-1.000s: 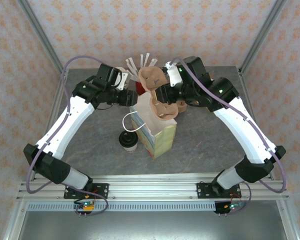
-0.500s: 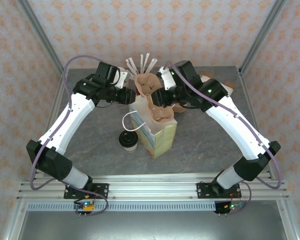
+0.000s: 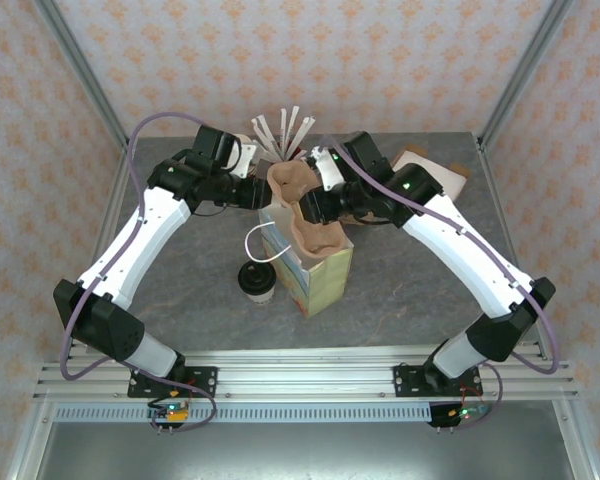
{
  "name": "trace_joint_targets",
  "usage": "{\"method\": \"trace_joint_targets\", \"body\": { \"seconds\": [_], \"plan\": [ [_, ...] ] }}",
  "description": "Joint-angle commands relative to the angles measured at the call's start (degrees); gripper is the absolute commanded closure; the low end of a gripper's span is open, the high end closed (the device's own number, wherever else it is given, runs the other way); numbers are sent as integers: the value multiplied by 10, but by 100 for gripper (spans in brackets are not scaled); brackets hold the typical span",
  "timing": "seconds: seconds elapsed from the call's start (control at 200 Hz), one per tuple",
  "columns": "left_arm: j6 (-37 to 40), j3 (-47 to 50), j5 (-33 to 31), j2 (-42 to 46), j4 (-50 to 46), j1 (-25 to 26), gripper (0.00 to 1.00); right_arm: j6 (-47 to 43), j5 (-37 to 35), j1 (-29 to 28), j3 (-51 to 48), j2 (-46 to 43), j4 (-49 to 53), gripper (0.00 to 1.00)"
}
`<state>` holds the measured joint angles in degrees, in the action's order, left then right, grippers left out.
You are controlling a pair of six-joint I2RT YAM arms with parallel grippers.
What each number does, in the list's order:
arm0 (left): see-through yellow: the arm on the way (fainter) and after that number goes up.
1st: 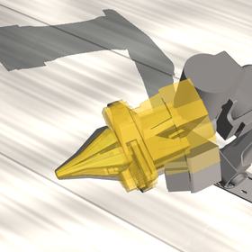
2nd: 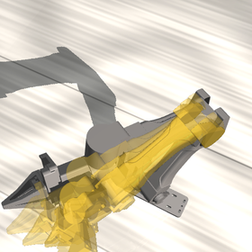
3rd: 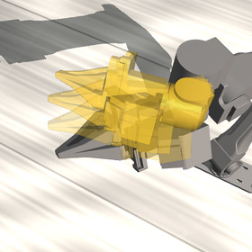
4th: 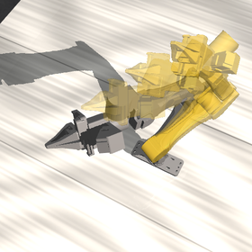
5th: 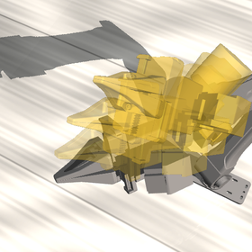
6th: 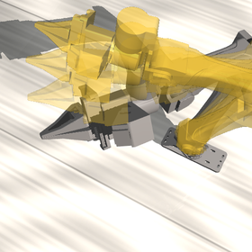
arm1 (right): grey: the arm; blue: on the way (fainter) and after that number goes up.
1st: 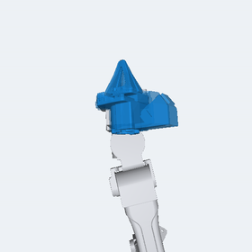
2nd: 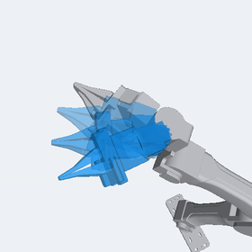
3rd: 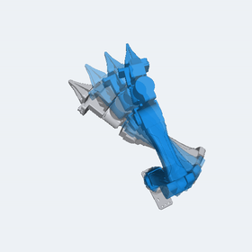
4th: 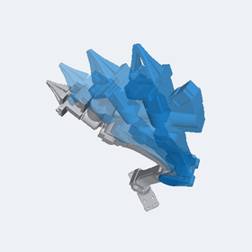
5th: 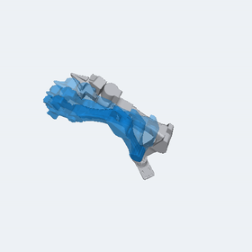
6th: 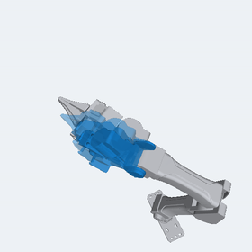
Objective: Pack the takeout coffee
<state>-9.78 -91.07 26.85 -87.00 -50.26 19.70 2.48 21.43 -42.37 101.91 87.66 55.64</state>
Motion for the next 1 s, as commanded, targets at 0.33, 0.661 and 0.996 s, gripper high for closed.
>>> {"method": "trace_joint_targets", "body": {
  "seconds": [0.33,0.661,0.996],
  "plan": [
    [-7,15,3,24,3,-8,62,16,-21,-10,-14,-11,-43,70],
    [-8,16,4,24,3,-11,62,17,-26,-10,-15,-10,-70,70],
    [-12,13,5,26,3,-14,66,11,-36,-10,-28,-15,-76,71]
  ]
}}
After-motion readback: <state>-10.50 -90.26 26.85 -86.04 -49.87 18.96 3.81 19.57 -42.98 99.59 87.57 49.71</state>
